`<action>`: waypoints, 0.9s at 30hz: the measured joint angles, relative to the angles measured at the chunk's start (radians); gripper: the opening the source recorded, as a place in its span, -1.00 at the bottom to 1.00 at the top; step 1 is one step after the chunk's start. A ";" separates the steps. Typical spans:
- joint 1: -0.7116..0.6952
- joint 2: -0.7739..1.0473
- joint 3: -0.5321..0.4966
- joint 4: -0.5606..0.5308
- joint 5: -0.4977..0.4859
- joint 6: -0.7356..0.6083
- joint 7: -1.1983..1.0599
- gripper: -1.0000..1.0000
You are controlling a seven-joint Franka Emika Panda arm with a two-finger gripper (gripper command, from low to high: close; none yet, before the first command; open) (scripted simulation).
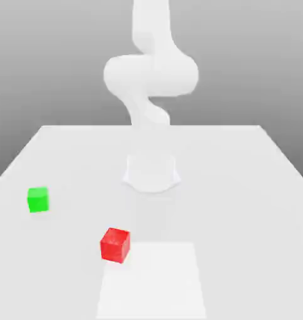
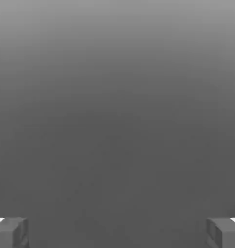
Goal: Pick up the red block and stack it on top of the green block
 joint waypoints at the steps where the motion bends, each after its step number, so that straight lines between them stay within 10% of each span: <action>1: -0.008 0.033 -0.003 -0.029 -0.003 0.024 0.005 0.00; 17: -0.125 0.610 -0.074 -0.500 -0.018 0.441 0.063 0.00; 24: -0.162 0.901 -0.033 -0.500 0.061 0.679 0.011 0.00; 25: -0.169 0.924 -0.024 -0.497 0.065 0.699 0.007 -1.00; 27: -0.169 0.924 -0.024 -0.497 0.065 0.699 0.007 -1.00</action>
